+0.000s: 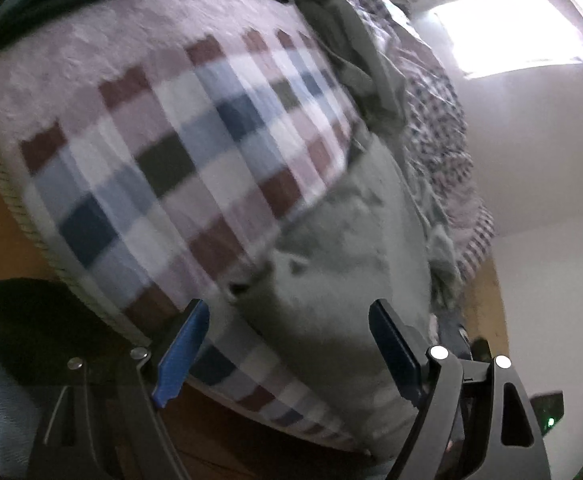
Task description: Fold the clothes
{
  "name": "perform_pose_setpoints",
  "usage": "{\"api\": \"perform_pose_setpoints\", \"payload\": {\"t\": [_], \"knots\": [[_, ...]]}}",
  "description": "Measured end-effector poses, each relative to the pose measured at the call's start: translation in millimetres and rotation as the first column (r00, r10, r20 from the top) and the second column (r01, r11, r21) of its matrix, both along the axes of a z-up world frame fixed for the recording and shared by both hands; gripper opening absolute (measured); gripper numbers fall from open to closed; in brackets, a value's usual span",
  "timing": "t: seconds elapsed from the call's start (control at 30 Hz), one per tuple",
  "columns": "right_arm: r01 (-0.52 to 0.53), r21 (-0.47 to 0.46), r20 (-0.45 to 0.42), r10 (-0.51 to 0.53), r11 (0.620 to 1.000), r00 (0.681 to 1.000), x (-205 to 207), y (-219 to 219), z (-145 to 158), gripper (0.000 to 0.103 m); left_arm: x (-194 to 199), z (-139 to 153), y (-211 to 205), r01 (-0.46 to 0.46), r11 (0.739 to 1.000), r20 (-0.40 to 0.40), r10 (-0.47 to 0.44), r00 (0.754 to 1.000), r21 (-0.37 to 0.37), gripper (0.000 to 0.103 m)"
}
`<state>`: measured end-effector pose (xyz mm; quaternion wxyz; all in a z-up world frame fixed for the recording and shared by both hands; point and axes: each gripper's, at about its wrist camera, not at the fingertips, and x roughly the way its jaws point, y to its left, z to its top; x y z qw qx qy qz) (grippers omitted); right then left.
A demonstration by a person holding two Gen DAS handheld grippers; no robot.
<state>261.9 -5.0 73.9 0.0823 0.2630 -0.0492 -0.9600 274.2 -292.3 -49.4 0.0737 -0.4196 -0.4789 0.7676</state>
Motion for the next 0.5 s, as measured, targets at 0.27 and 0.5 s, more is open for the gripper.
{"api": "perform_pose_setpoints", "payload": {"t": [0.27, 0.5], "knots": [[-0.043, 0.125, -0.083, 0.053, 0.991, 0.995, 8, -30, 0, 0.077, -11, 5, 3, 0.03, 0.998, -0.058, -0.027, 0.998, 0.06, 0.081], [-0.178, 0.205, -0.086, 0.198, 0.963, 0.976, 18, -62, -4, 0.077, -14, -2, -1, 0.017, 0.997, -0.013, -0.016, 1.0, 0.076, 0.047]]}}
